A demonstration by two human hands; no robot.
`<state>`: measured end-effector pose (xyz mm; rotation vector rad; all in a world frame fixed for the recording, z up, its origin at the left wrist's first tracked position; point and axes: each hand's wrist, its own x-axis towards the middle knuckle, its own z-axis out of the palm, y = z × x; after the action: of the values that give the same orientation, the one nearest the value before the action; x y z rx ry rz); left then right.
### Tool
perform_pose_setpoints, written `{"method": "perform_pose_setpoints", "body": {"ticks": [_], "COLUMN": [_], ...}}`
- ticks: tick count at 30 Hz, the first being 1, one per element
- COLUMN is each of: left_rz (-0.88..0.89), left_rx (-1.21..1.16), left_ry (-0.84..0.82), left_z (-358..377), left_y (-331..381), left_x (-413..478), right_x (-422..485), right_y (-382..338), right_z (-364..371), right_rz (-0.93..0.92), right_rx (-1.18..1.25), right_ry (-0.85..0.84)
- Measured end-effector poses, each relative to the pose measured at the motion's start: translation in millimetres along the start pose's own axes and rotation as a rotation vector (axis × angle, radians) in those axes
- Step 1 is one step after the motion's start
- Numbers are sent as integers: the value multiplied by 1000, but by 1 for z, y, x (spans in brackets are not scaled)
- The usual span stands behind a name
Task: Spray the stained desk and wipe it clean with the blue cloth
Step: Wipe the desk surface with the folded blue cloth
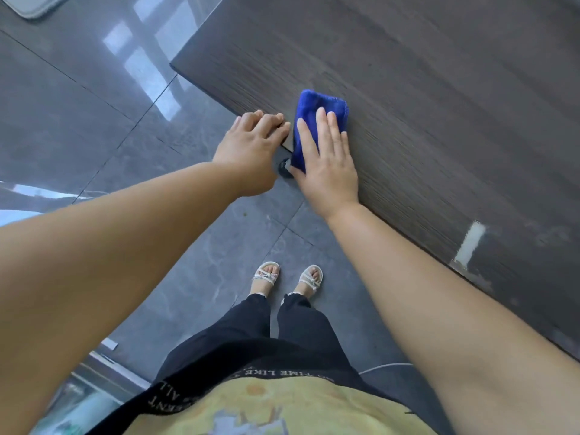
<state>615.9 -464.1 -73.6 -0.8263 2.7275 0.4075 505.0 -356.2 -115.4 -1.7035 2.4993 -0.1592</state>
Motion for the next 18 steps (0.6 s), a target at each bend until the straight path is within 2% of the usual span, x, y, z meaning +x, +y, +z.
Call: {"method": "perform_pose_setpoints", "body": {"ticks": [3, 7, 11, 15, 18], "left_rz": [-19, -62, -51, -38, -68], "left_rx": [43, -49, -10, -2, -7], "left_ry": [-37, -40, -2, -20, -54], "left_z": [4, 0, -3, -4, -10], "left_y": [5, 13, 13, 13, 16], "left_x": [-2, 0, 3, 3, 1], "right_x": [-43, -112, -86, -28, -24], "right_y": [45, 93, 62, 14, 14], "right_z": [-1, -8, 1, 8, 7], "right_rz": [-80, 33, 175, 132, 79], "right_rx": [-68, -90, -99, -61, -35], "right_ry": [41, 45, 66, 104, 66]}}
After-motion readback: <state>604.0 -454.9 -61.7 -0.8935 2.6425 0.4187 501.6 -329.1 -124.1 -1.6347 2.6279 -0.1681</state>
